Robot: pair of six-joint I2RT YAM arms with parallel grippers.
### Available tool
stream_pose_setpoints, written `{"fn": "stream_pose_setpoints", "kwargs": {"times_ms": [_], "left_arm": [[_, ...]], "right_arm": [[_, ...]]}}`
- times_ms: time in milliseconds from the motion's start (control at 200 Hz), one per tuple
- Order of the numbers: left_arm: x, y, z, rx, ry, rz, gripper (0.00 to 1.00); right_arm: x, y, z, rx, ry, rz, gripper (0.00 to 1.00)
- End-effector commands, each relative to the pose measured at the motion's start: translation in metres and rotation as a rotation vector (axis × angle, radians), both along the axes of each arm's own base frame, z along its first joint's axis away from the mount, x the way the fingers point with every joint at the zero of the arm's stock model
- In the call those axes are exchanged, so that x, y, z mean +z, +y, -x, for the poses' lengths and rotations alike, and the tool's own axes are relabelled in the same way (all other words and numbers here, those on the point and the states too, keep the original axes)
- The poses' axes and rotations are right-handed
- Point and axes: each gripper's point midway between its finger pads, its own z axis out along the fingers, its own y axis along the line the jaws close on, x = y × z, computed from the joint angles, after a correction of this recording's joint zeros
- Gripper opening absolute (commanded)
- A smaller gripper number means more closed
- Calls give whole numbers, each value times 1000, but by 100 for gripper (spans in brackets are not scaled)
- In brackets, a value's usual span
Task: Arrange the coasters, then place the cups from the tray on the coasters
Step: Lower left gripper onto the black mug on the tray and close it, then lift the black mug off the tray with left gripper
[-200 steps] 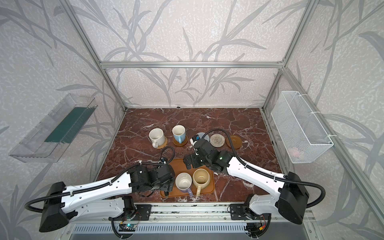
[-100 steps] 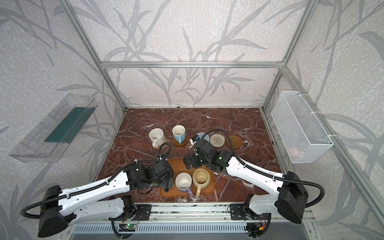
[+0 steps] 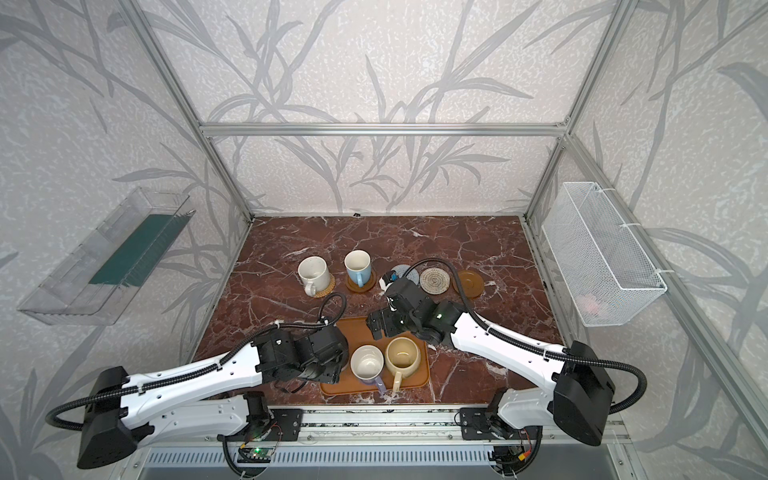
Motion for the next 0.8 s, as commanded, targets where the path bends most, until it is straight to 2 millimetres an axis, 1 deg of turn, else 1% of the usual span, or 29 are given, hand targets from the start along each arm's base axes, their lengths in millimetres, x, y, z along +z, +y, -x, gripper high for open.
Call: {"fn": "stream_pose_setpoints", "kwargs": {"times_ms": [0, 75, 95, 110, 140, 210, 280, 365, 415, 445, 520, 640, 700, 730, 795], "left_arm": [[-7, 3, 2, 11, 9, -20, 58], [-6, 5, 0, 18, -7, -23, 55], [-6, 6, 0, 18, -9, -26, 52], [-5, 5, 0, 17, -12, -24, 48], [-4, 5, -1, 17, -18, -20, 45], [-3, 8, -2, 22, -28, -26, 44], [-3, 10, -3, 21, -39, -39, 36], [-6, 8, -3, 18, -31, -38, 35], [-8, 7, -2, 18, -26, -33, 31], [-9, 6, -2, 17, -25, -30, 28], [-7, 6, -4, 18, -36, -24, 27], [4, 6, -8, 16, -84, 16, 25], [8, 3, -8, 13, -105, 69, 19], [9, 2, -9, 18, -117, 87, 14], [11, 4, -11, 36, -136, 104, 9]], "right_arm": [[6, 2, -1, 5, -2, -16, 99], [6, 3, 0, 6, 0, -20, 99], [6, 3, 0, 6, 0, -19, 99], [5, 3, 0, 6, 1, -18, 99], [6, 3, 0, 5, 1, -20, 99], [5, 5, 0, 11, 8, -24, 99], [3, 8, 0, 15, 15, -27, 99], [3, 12, 1, 26, 25, -37, 99], [4, 15, 3, 43, 31, -46, 99], [5, 16, 4, 52, 31, -52, 99], [9, 19, 5, 64, 23, -68, 99], [12, 20, 6, 76, 20, -81, 99], [12, 21, 7, 81, 22, -84, 99], [12, 22, 8, 83, 22, -86, 99], [13, 22, 7, 87, 18, -87, 99]]}}
